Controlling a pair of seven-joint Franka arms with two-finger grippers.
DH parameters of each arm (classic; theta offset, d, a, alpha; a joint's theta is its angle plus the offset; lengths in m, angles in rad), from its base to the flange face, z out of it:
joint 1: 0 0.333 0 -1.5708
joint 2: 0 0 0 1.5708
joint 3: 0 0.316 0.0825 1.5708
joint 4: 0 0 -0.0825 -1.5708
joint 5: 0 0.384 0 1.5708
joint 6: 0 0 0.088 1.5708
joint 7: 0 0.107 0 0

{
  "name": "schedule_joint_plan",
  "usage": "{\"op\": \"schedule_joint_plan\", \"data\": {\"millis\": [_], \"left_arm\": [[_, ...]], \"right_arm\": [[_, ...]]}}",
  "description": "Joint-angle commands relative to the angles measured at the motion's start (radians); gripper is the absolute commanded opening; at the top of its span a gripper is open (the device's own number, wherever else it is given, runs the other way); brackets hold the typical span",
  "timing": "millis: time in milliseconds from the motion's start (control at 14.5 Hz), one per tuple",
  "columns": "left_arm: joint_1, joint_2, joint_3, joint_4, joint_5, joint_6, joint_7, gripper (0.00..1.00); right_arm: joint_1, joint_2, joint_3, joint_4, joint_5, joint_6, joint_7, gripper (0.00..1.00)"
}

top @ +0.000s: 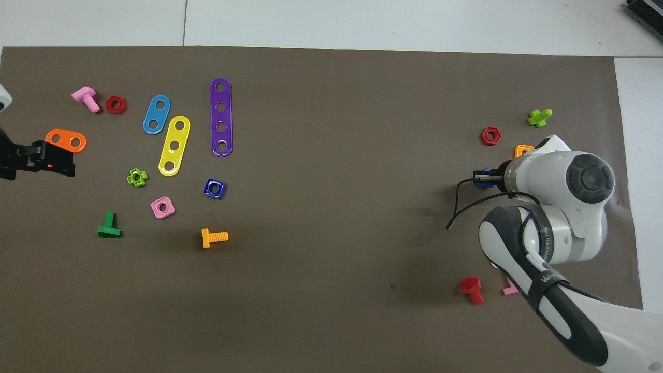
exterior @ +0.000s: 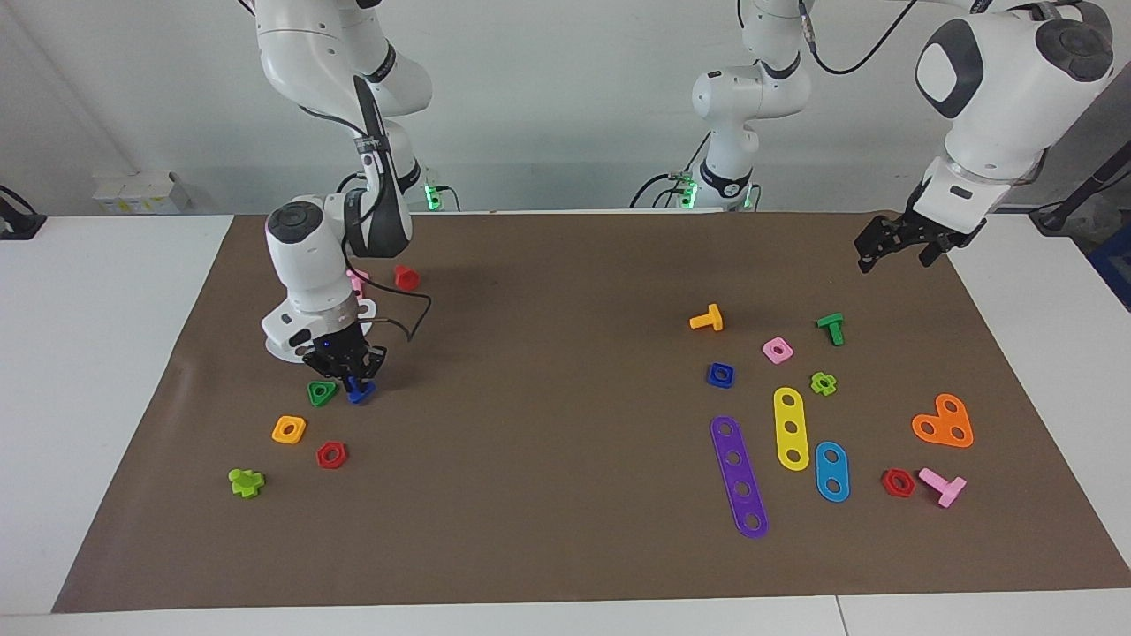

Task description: Unscrew and place screws in storage area

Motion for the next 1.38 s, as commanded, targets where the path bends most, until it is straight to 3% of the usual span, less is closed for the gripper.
{"op": "schedule_joint_plan", "data": {"millis": [0, 69, 207, 484, 761, 968, 1106, 1314], "left_arm": [[-0.039, -0.033, 0.046, -0.036, 0.025, 0.012, -0.008, 1.00], [-0.048, -0.033, 0.060, -0.034, 0.023, 0.012, -0.006, 1.00], [-0.051, -0.029, 0.060, -0.022, 0.012, 0.013, 0.001, 1.00], [-0.045, -0.024, 0.060, -0.010, -0.070, 0.024, 0.004, 1.00], [-0.048, -0.026, 0.060, -0.008, -0.071, 0.021, 0.007, 1.00], [-0.050, -0.024, 0.060, 0.016, -0.069, 0.013, 0.006, 1.00], [-0.051, -0.023, 0.059, 0.036, -0.066, 0.012, 0.006, 1.00], [-0.051, -0.032, 0.056, 0.050, -0.060, 0.006, 0.007, 1.00]], "right_arm": [[0.006, 0.003, 0.010, -0.014, 0.009, 0.038, 0.021, 0.84], [0.012, 0.003, 0.010, -0.005, 0.009, 0.037, 0.022, 1.00], [0.017, -0.032, 0.010, 0.038, 0.011, -0.044, 0.021, 1.00], [0.002, -0.121, 0.006, 0.263, 0.011, -0.487, 0.027, 1.00], [-0.024, -0.224, -0.013, 0.401, 0.009, -0.766, 0.025, 1.00], [-0.076, -0.240, -0.013, 0.550, 0.013, -0.990, 0.013, 1.00], [-0.118, -0.282, -0.016, 0.541, 0.014, -1.069, -0.039, 1.00], [-0.181, -0.292, -0.018, 0.549, 0.017, -1.085, -0.133, 1.00]]}}
